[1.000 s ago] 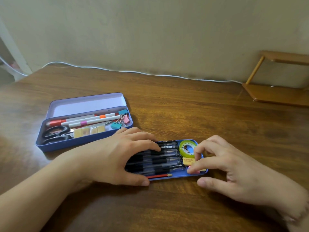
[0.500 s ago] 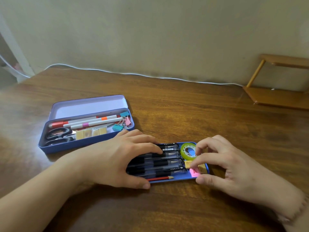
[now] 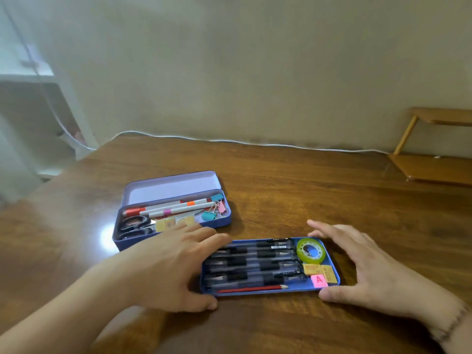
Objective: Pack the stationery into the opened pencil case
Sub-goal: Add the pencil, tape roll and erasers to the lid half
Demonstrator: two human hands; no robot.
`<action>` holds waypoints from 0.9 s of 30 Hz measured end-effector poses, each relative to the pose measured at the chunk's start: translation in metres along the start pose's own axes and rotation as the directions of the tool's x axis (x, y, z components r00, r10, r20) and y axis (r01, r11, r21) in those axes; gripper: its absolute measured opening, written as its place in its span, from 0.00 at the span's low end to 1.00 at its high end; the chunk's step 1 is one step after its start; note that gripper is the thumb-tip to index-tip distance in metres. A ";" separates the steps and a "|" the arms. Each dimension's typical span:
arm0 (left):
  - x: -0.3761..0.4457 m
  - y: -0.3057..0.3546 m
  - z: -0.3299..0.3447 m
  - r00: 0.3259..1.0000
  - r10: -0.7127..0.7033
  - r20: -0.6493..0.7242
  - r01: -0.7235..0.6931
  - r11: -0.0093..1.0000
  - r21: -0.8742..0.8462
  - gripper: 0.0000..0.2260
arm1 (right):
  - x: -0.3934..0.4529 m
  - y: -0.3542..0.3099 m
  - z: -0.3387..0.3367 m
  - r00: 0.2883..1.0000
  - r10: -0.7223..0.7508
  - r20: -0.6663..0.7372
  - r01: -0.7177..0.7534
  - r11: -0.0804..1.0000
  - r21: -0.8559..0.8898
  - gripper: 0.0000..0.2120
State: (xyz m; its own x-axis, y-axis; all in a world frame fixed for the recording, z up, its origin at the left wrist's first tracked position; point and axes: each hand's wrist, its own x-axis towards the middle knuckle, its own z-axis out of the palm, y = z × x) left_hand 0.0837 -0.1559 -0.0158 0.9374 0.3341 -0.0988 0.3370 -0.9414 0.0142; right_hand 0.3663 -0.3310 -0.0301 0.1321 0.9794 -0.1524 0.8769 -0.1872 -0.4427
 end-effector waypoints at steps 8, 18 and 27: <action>-0.021 -0.005 0.007 0.991 -0.084 -0.102 0.058 0.969 -0.239 0.38 | 0.000 -0.019 -0.005 0.998 0.005 -0.064 -0.005 1.000 0.008 0.52; -0.076 -0.076 -0.005 0.917 -0.317 -0.242 0.209 0.899 -0.384 0.34 | 0.085 -0.078 -0.009 0.975 -0.212 -0.070 0.214 0.977 0.012 0.51; -0.075 -0.131 0.007 0.858 -0.459 -0.231 0.325 0.832 -0.449 0.35 | 0.162 -0.097 0.005 0.967 -0.247 -0.062 0.252 0.962 0.106 0.49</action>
State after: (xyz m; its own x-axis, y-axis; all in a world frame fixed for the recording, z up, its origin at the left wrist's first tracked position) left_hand -0.0318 -0.0579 -0.0171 0.6695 0.7298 0.1384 0.6247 -0.6540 0.4267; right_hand 0.3001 -0.1549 -0.0164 -0.0598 0.9981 0.0169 0.8281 0.0591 -0.5575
